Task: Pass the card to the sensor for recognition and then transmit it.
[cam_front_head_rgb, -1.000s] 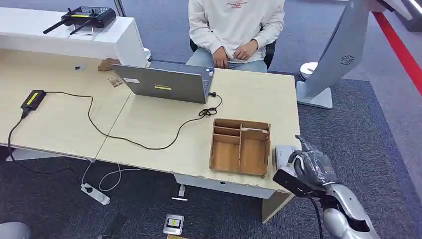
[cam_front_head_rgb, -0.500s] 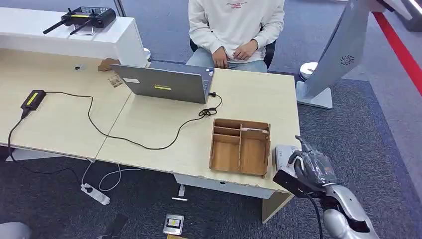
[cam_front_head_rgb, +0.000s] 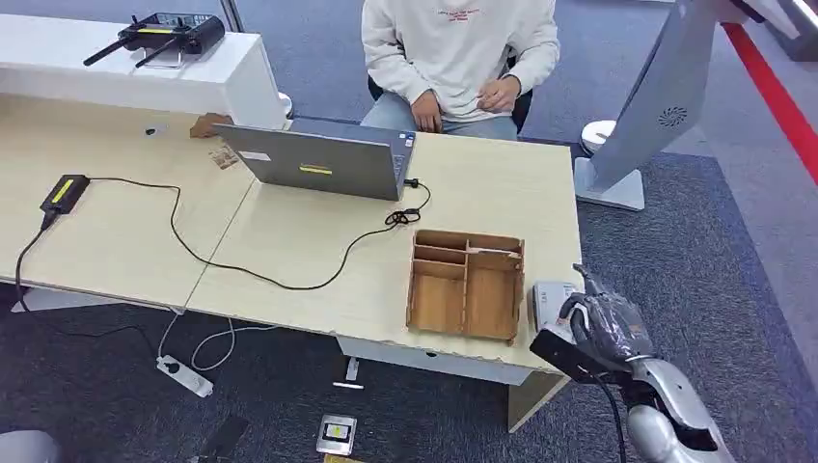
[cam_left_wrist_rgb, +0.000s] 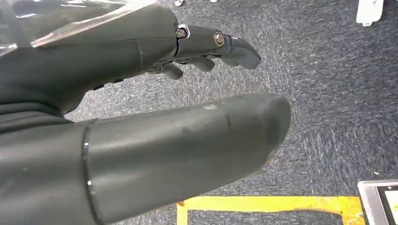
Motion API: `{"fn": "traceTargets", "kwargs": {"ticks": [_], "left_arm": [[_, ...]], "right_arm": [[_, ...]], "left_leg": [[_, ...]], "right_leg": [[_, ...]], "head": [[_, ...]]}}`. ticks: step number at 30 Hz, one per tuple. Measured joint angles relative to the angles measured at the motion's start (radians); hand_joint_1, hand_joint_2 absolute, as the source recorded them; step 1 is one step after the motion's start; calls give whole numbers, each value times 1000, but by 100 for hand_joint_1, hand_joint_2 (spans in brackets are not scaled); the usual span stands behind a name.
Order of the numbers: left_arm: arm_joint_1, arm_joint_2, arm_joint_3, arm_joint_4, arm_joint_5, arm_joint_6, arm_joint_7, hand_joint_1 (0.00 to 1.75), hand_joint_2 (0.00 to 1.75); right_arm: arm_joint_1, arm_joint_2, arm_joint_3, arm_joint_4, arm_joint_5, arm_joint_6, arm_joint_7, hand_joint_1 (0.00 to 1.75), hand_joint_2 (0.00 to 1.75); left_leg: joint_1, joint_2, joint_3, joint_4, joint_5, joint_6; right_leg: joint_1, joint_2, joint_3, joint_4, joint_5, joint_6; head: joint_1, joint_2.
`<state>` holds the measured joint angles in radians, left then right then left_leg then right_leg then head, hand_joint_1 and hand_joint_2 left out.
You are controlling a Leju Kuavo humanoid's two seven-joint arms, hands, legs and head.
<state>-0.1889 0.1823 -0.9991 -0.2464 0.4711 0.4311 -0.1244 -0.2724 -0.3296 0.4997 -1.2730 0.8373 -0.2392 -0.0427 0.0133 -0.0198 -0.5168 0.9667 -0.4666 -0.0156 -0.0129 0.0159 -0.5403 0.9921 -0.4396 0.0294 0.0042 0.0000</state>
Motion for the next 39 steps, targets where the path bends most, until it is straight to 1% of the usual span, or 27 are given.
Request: {"fn": "traceTargets", "kwargs": {"ticks": [1, 6, 9, 17, 23, 31, 39], "left_arm": [[0, 0, 0, 0, 0, 0, 0, 0, 0], [0, 0, 0, 0, -6, 2, 7, 0, 0], [0, 0, 0, 0, -13, 3, 7, 0, 0], [1, -4, 11, -1, -4, 2, 11, 0, 0], [1, -9, 22, -3, 0, 1, 21, 0, 0], [1, -9, 25, -3, -14, 1, 19, 0, 0], [2, -7, 31, -4, -46, -1, 22, 0, 0]], "right_arm": [[0, 0, 0, 0, -1, 2, -1, 175, 175], [-25, -19, -5, 16, -34, 31, -74, 175, 175], [-33, -23, -9, 28, -35, 33, -88, 175, 175], [-63, -22, -11, 50, -29, 62, -101, 175, 175], [-70, -22, -11, 58, -28, 62, -108, 175, 175], [-69, -24, -11, 58, -31, 63, -108, 175, 175], [-48, -40, -20, 60, -32, 56, -92, 175, 175]], "left_leg": [[0, 0, 0, 0, 0, 0], [0, 0, 0, 0, 0, 0], [0, 0, 0, 0, 0, 0], [0, 0, 0, 0, 0, 0], [0, 0, 0, 0, 0, 0], [0, 0, 0, 0, 0, 0], [0, 0, 0, 0, 0, 0]], "right_leg": [[0, 0, 0, 0, 0, 0], [0, 0, 0, 0, 0, 0], [0, 0, 0, 0, 0, 0], [0, 0, 0, 0, 0, 0], [0, 0, 0, 0, 0, 0], [0, 0, 0, 0, 0, 0], [0, 0, 0, 0, 0, 0]], "head": [[0, 0], [0, 0], [0, 0], [0, 0], [0, 0], [0, 0], [0, 0]]}}
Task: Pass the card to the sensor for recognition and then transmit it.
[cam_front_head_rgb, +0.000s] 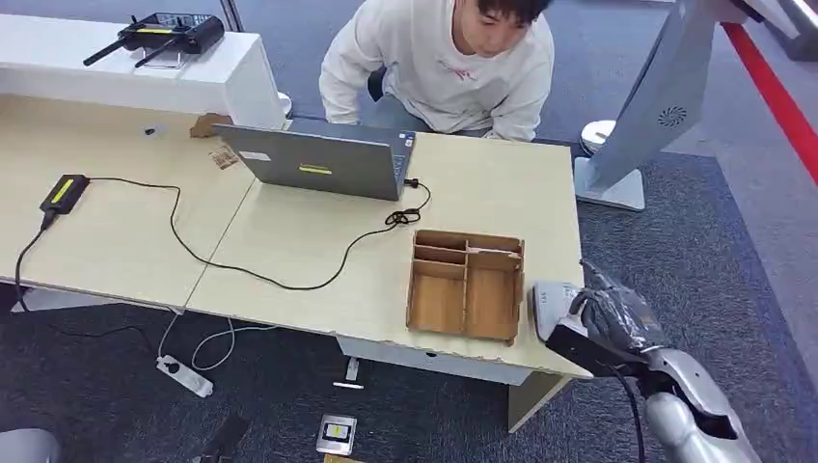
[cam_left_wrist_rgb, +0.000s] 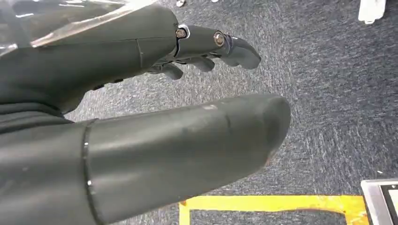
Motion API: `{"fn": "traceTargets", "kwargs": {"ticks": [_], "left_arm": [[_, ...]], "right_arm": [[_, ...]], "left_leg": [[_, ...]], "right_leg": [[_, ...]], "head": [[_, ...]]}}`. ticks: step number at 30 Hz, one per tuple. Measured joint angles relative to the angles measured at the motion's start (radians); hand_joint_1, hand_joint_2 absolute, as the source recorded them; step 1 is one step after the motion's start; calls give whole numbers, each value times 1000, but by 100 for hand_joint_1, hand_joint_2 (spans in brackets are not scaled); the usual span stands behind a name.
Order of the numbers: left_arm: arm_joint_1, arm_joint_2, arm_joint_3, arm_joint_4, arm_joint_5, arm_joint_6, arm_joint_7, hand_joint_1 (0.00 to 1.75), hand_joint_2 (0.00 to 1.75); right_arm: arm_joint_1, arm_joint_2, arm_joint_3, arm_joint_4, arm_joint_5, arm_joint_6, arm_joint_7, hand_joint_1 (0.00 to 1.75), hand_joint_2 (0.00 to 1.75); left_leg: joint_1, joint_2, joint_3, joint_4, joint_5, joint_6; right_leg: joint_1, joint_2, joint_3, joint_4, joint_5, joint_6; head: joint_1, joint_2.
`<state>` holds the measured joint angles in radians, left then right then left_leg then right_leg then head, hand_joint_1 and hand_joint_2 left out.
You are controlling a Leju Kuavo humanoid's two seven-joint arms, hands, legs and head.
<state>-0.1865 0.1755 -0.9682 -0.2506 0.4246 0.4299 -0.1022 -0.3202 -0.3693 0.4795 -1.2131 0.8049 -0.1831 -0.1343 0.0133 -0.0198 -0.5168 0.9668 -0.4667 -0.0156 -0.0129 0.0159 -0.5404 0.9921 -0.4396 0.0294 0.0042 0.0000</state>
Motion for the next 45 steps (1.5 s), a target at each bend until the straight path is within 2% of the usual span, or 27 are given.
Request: {"fn": "traceTargets", "kwargs": {"ticks": [17, 33, 39, 45], "left_arm": [[1, 1, 9, -2, -4, -3, 1, 0, 0], [6, 1, 11, -9, -26, -9, 0, 0, 0], [7, 0, 12, -9, -38, 3, -6, 0, 0], [9, -2, 15, -9, -45, 21, -32, 0, 0]], "right_arm": [[12, -5, 2, 40, -10, -1, -7, 175, 175], [8, -14, 0, 56, -42, -31, -8, 175, 175], [-7, -14, -34, 32, -136, -24, -8, 175, 175], [-36, -8, -101, -62, -225, 13, 8, 175, 175]], "left_leg": [[0, 0, 0, 0, 0, 0], [0, 0, 0, 0, 0, 0], [0, 0, 0, 0, 0, 0], [0, 0, 0, 0, 0, 0]], "right_leg": [[0, 0, 0, 0, 0, 0], [0, 0, 0, 0, 0, 0], [0, 0, 0, 0, 0, 0], [0, 0, 1, 0, 0, 1]], "head": [[0, 0], [0, 0], [0, 0], [0, 0]]}}
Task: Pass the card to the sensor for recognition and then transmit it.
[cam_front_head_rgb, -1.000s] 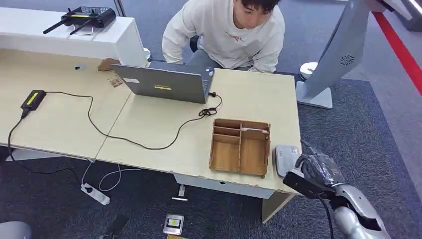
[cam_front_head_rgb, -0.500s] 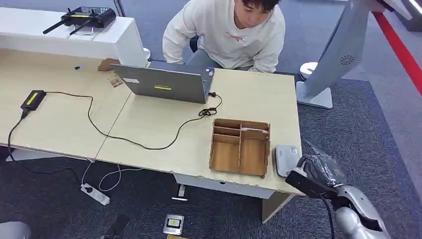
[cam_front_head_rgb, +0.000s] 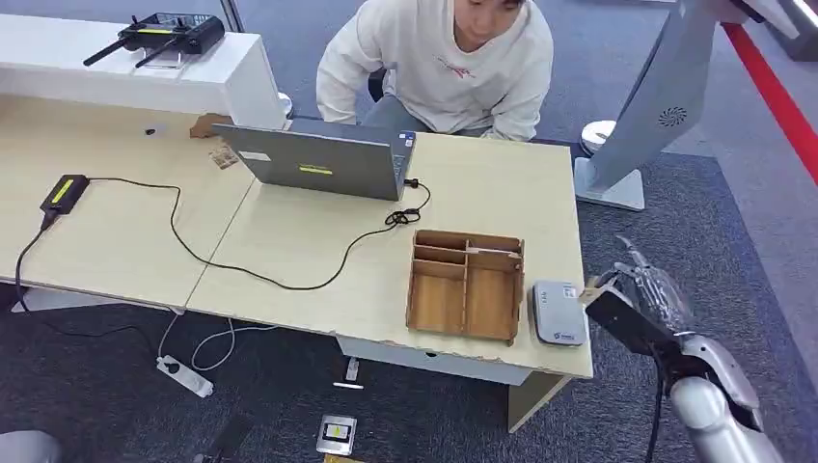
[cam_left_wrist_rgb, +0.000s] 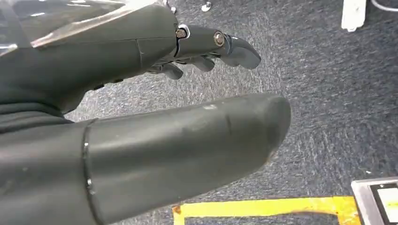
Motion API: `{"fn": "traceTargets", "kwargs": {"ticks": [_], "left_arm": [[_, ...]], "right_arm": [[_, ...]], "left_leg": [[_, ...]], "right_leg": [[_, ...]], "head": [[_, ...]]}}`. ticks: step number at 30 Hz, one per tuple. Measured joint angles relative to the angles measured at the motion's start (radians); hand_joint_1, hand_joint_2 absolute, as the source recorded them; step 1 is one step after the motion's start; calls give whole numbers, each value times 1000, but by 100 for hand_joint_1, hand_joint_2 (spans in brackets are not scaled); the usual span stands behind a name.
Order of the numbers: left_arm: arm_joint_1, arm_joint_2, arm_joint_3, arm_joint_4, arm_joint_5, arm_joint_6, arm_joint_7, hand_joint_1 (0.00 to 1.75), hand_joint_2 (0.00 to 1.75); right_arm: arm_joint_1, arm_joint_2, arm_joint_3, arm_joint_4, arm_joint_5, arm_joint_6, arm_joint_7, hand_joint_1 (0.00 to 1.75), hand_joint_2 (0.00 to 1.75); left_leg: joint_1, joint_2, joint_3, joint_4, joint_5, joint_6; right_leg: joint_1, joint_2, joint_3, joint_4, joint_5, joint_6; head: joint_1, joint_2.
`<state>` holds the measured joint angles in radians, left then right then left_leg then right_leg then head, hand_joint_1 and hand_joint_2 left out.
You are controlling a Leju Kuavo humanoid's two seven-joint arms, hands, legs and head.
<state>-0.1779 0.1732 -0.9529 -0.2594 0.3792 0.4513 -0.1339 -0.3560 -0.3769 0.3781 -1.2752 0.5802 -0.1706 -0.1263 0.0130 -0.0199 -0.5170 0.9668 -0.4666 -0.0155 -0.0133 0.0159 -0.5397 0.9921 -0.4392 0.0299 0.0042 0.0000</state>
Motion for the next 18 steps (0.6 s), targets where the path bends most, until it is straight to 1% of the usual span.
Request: {"fn": "traceTargets", "kwargs": {"ticks": [5, 8, 10, 11, 13, 16, 18], "left_arm": [[2, -8, 2, 0, 6, 9, -11, 0, 0], [4, -11, 8, 0, 22, 5, -13, 0, 0], [4, -5, 11, 0, 11, -44, -22, 0, 0], [2, 4, 12, 0, 7, -70, -25, 0, 0], [-3, 19, 16, 0, 2, -94, -25, 0, 0], [-4, 32, 21, 0, -19, -93, -19, 0, 0], [-3, 34, 21, 0, -34, -88, -12, 0, 0]], "right_arm": [[-46, 11, -40, -71, -6, 24, 11, 175, 175], [-60, 23, -54, -99, -18, 34, -9, 175, 175], [-88, 39, -55, -108, -19, 47, -26, 175, 175], [-109, 49, -55, -107, -22, 53, -32, 175, 175], [-158, 77, -53, -104, -27, 72, -43, 175, 175], [-251, 116, -45, -67, -4, 79, -57, 175, 175], [-324, 141, -40, -17, 14, 66, -85, 175, 175]], "left_leg": [[0, 0, 0, 0, 0, 0], [0, 0, 0, 0, 0, 0], [0, 0, 0, 0, 0, 0], [1, 0, 0, 0, 0, 0], [1, 0, 0, 0, 1, -1], [1, 0, 0, 0, 2, -1], [1, 0, -1, 0, 2, -1]], "right_leg": [[0, 0, 0, 0, 0, 0], [0, 0, 0, 0, 0, 0], [0, 1, 0, 0, 0, 0], [0, 1, 0, 0, 0, 0], [0, 0, 0, 1, 0, 0], [0, 0, 0, 1, 0, 0], [0, 0, 0, 2, 0, 0]], "head": [[0, 0], [0, 0], [0, 0], [0, 0], [0, 0], [0, 0], [0, 0]]}}
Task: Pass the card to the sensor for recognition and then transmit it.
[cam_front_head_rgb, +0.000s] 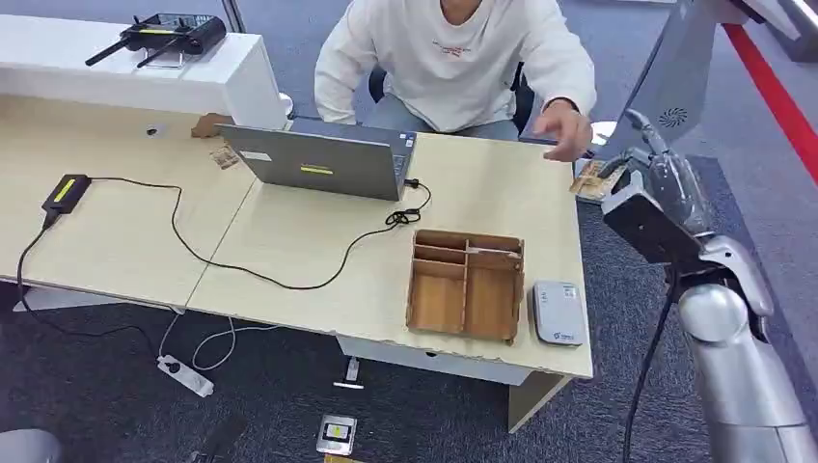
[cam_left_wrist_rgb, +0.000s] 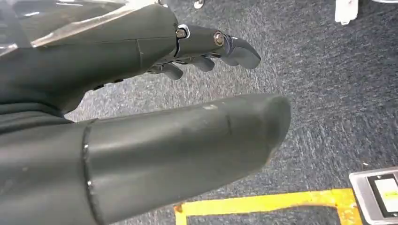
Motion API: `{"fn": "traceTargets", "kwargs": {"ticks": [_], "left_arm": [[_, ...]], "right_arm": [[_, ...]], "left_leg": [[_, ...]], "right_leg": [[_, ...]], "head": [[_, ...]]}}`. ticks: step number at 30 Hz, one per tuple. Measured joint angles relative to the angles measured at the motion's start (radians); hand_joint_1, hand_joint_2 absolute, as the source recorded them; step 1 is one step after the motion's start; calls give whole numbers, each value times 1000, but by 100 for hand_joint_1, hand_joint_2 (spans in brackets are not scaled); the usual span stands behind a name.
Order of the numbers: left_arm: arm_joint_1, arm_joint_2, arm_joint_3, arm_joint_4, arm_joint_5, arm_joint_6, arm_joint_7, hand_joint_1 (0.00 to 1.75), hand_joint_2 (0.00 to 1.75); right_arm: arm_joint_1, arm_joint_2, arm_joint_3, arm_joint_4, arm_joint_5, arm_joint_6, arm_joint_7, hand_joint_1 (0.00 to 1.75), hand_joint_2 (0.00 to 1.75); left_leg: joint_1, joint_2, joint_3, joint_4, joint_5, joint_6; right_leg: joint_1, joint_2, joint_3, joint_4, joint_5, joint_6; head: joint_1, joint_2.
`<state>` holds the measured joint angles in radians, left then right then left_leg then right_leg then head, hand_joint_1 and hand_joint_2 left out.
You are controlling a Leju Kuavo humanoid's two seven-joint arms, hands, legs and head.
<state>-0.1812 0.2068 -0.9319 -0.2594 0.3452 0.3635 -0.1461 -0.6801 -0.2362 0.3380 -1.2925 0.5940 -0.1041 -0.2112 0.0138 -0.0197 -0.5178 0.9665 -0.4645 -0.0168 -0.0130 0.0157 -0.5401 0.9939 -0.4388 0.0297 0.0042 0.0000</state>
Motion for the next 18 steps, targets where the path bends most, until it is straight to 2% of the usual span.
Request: {"fn": "traceTargets", "kwargs": {"ticks": [5, 11, 18], "left_arm": [[0, 3, 1, -2, -16, 3, 8, 0, 0], [2, 8, 2, -10, -31, 3, 10, 0, 0], [1, 14, 2, -19, -45, 1, 11, 0, 0]], "right_arm": [[-198, 64, 13, 168, -3, -42, -72, 175, 175], [-412, 132, 30, 407, 34, -71, -88, 175, 175], [-507, 176, 48, 594, 54, -74, -84, 175, 175]], "left_leg": [[-1, 0, 0, 0, 0, 0], [-1, 0, -1, 0, 0, 0], [0, -1, -1, 0, 0, 0]], "right_leg": [[0, 0, 0, 0, 1, 0], [0, -1, -1, 0, 1, 0], [0, -1, -2, 0, 1, 0]], "head": [[0, 0], [0, 0], [0, 0]]}}
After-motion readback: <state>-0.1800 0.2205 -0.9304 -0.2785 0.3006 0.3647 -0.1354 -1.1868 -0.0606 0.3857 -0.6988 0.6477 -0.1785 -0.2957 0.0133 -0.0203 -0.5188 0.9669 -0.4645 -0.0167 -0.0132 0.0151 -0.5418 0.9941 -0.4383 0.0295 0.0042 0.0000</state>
